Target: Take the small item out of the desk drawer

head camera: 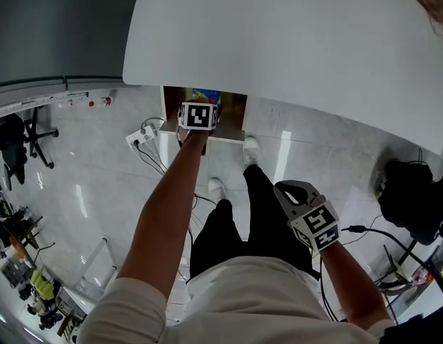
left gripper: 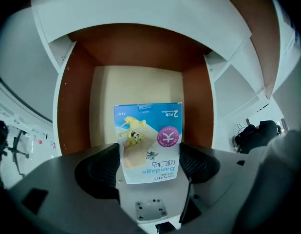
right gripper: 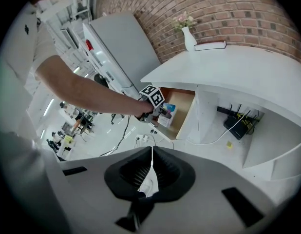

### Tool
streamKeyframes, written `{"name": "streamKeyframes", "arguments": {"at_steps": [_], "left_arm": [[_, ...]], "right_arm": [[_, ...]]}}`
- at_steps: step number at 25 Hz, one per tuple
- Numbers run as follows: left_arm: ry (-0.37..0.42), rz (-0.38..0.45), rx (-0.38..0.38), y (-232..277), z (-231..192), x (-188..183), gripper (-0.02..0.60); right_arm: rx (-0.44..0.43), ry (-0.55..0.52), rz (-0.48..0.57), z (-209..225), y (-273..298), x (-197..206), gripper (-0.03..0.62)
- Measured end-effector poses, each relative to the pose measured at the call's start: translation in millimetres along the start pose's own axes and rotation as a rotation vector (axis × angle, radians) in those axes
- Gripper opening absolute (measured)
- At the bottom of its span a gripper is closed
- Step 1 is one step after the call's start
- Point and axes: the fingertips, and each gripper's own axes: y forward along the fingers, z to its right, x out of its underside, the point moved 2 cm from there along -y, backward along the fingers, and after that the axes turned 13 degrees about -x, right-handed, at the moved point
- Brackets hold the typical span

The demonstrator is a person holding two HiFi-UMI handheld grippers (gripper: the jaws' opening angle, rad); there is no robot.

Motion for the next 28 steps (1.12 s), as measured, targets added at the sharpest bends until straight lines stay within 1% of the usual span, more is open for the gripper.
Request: {"name": "streamKeyframes", "arguments": {"at_steps": [4, 6, 8, 10, 11, 14, 15, 22, 28], "left_arm": [[0.006, 0.029, 0.039, -33.2, 0.2, 9.1, 0.374], [0.018, 0.045, 0.041, -52.3, -4.1, 16.5, 0.374], [0.041, 0.049, 0.004, -72.7, -17.1, 28.7, 0.374], [0.064, 0.024, -0.044, -94.9, -33.2, 46.0, 0.374], [0.065, 0.026, -0.035, -107.0, -35.6, 52.2, 0.374], [0.037, 0.11, 0.076, -148.4, -25.2, 58.3, 0.374], [0.034, 0.129, 0.098, -162.4, -23.6, 62.5, 0.374], [0.091, 0.187, 0.144, -248.3, -21.8, 104.0, 0.374], [0.097, 0.229, 0.199, -314.5, -26.2, 157.5, 0.374]], "right_arm": [[0.009, -0.017, 0.022, -23.2, 1.0, -7.7, 0.035], [0.014, -0.028, 0.031, -38.6, 2.5, -8.9, 0.035], [0.018, -0.042, 0.039, -56.8, 4.7, -8.3, 0.035], [0.022, -0.057, 0.048, -75.4, 7.1, -8.3, 0.035], [0.025, -0.063, 0.053, -84.8, 7.8, -8.8, 0.035], [0.035, -0.08, 0.066, -113.6, 5.9, -10.0, 0.035], [0.039, -0.087, 0.07, -123.0, 3.9, -10.0, 0.035], [0.091, -0.124, 0.13, -171.9, -13.8, -7.5, 0.035], [0.137, -0.158, 0.17, -222.7, -23.8, 0.0, 0.035]]}}
